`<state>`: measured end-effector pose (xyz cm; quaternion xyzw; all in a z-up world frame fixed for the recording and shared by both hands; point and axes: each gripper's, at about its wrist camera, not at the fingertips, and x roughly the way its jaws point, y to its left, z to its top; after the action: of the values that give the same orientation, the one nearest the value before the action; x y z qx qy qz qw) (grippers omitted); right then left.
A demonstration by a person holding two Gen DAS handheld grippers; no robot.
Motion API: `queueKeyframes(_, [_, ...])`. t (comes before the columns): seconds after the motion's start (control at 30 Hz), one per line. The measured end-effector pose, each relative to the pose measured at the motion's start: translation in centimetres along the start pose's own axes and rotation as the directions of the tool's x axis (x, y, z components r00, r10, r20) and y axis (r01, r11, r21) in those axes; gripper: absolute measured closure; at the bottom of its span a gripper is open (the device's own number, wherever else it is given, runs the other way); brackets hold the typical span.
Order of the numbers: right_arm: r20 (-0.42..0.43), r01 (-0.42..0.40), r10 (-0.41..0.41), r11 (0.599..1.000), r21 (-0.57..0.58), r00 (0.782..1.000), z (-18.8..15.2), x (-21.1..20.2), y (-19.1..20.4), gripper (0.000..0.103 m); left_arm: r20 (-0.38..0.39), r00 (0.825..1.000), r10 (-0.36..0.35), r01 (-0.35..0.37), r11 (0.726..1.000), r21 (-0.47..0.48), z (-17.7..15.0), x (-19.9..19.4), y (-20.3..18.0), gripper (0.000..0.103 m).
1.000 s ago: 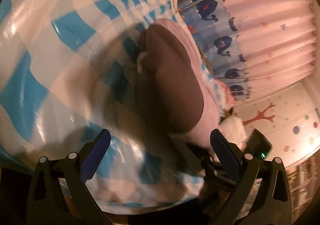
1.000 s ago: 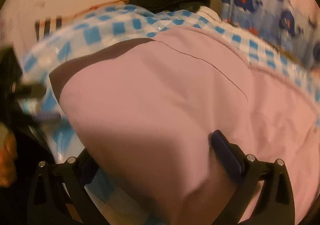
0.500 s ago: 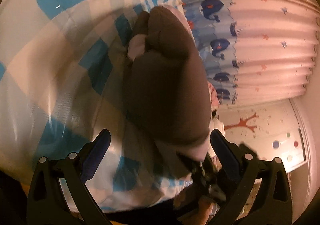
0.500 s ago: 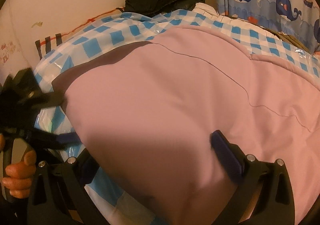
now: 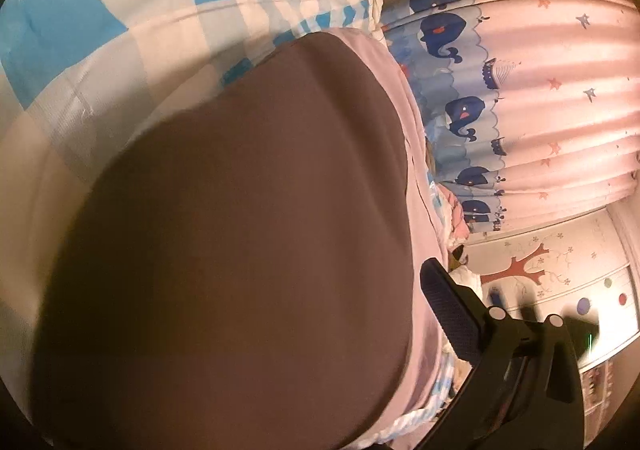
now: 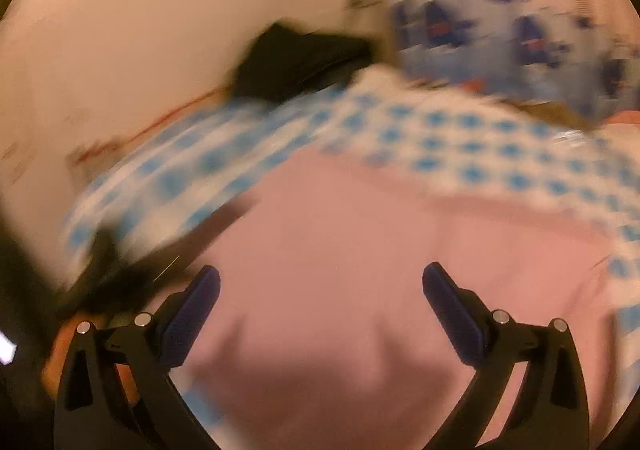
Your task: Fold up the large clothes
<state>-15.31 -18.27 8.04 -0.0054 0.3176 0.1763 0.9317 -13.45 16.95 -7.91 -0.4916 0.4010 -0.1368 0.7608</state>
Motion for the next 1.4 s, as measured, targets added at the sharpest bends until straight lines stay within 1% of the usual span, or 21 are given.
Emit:
queueKeyframes(0.13, [-0.12,0.142,-0.132,0.987,0.071,0.984,4.2,8.7,-5.3,0.006,0.009,1.0,-0.001,0.001,1.0,-0.004,0.1,0.1,0.0,0.007])
queueKeyframes(0.23, [-0.235,0.277,-0.259,0.96,0.045,0.937,3.7,15.8,-7.5,0.006,0.027,1.0,0.003,-0.004,1.0,0.014,0.0,0.2,0.0,0.007])
queueKeyframes(0.27, [-0.319,0.284,-0.256,0.958,0.044,0.913,2.0,19.2,-8.7,0.006,0.032,0.999,0.007,-0.008,1.0,0.026,0.1,0.3,-0.2,0.008])
queueKeyframes(0.3, [-0.358,0.272,-0.233,0.961,0.06,0.904,0.9,20.8,-9.3,0.005,0.034,0.999,0.004,-0.005,0.999,0.037,0.1,0.4,-0.3,0.008])
queueKeyframes(0.37, [-0.356,0.286,-0.246,0.956,0.062,0.901,1.0,20.7,-9.4,0.005,0.045,0.999,0.001,-0.004,0.998,0.062,0.4,0.6,-0.9,0.013])
queueKeyframes(0.43, [-0.37,0.262,-0.22,0.963,0.065,0.903,1.6,19.7,-9.3,0.006,0.05,0.999,0.004,-0.005,1.0,0.03,0.6,0.8,-0.4,0.014])
queueKeyframes(0.5, [-0.298,0.192,-0.166,0.98,0.061,0.94,2.6,15.6,-8.9,0.006,0.052,0.999,-0.008,0.007,1.0,0.005,0.8,0.9,-0.1,0.014])
queueKeyframes(0.6, [-0.158,0.204,-0.202,0.979,-0.004,0.966,2.0,9.1,-7.3,0.006,0.047,0.999,-0.019,0.021,0.999,-0.028,1.2,0.9,0.2,0.014])
queueKeyframes(0.67, [-0.127,0.267,-0.27,0.963,-0.035,0.955,-0.8,7.2,-6.9,0.006,0.05,0.999,-0.017,0.02,0.998,-0.056,1.5,1.1,0.4,0.013])
queueKeyframes(0.73, [-0.256,0.285,-0.313,0.948,-0.139,0.915,-4.3,10.9,-6.8,0.006,0.06,0.998,-0.011,0.014,0.998,-0.056,1.6,1.4,0.3,0.009])
queueKeyframes(0.77, [-0.264,0.269,-0.293,0.955,-0.126,0.919,-5.4,11.8,-7.1,0.005,0.063,0.998,-0.017,0.019,0.999,-0.031,1.5,1.6,-0.2,0.008])
queueKeyframes(0.83, [-0.3,0.266,-0.288,0.957,-0.113,0.909,-4.2,11.6,-7.3,0.006,0.092,0.996,0.011,-0.009,1.0,-0.014,1.0,1.2,-0.1,0.008])
queueKeyframes(0.87, [-0.308,0.254,-0.272,0.962,-0.097,0.912,-3.5,10.9,-7.2,0.006,0.092,0.996,0.011,-0.008,1.0,-0.025,1.0,1.2,0.2,0.008])
queueKeyframes(0.93, [-0.243,0.229,-0.246,0.969,-0.095,0.938,-2.7,7.9,-5.7,0.006,0.088,0.996,0.0,0.004,0.999,-0.035,1.1,1.1,0.5,0.008])
queueKeyframes(1.03, [-0.13,0.219,-0.234,0.968,-0.121,0.964,-4.5,2.3,-2.5,0.006,0.087,0.996,0.002,0.0,1.0,-0.023,1.3,1.3,0.3,0.008])
queueKeyframes(1.07, [-0.133,0.219,-0.235,0.968,-0.126,0.963,-5.4,2.3,-2.0,0.006,0.088,0.996,0.004,-0.002,1.0,-0.023,1.4,1.3,0.3,0.008])
queueKeyframes(1.13, [-0.225,0.211,-0.245,0.963,-0.168,0.943,-8.8,4.7,-1.7,0.006,0.095,0.995,0.005,-0.002,1.0,-0.024,1.3,1.3,0.4,0.008])
queueKeyframes(1.17, [-0.2,0.201,-0.23,0.967,-0.155,0.952,-10.1,5.3,-2.1,0.006,0.098,0.995,0.006,-0.005,1.0,-0.015,1.2,1.3,0.3,0.008])
queueKeyframes(1.27, [-0.263,0.202,-0.222,0.974,-0.099,0.939,-8.3,4.6,-2.2,0.006,0.115,0.993,0.012,-0.012,1.0,-0.007,0.7,0.7,0.6,0.008])
queueKeyframes(1.33, [-0.158,0.211,-0.227,0.971,-0.11,0.961,-7.0,1.7,-0.8,0.006,0.112,0.994,-0.001,0.002,1.0,-0.014,0.7,0.5,1.0,0.01])
queueKeyframes(1.4, [-0.122,0.247,-0.265,0.958,-0.144,0.956,-7.4,0.7,0.2,0.006,0.104,0.995,-0.009,0.011,1.0,-0.019,0.8,0.4,1.2,0.01])
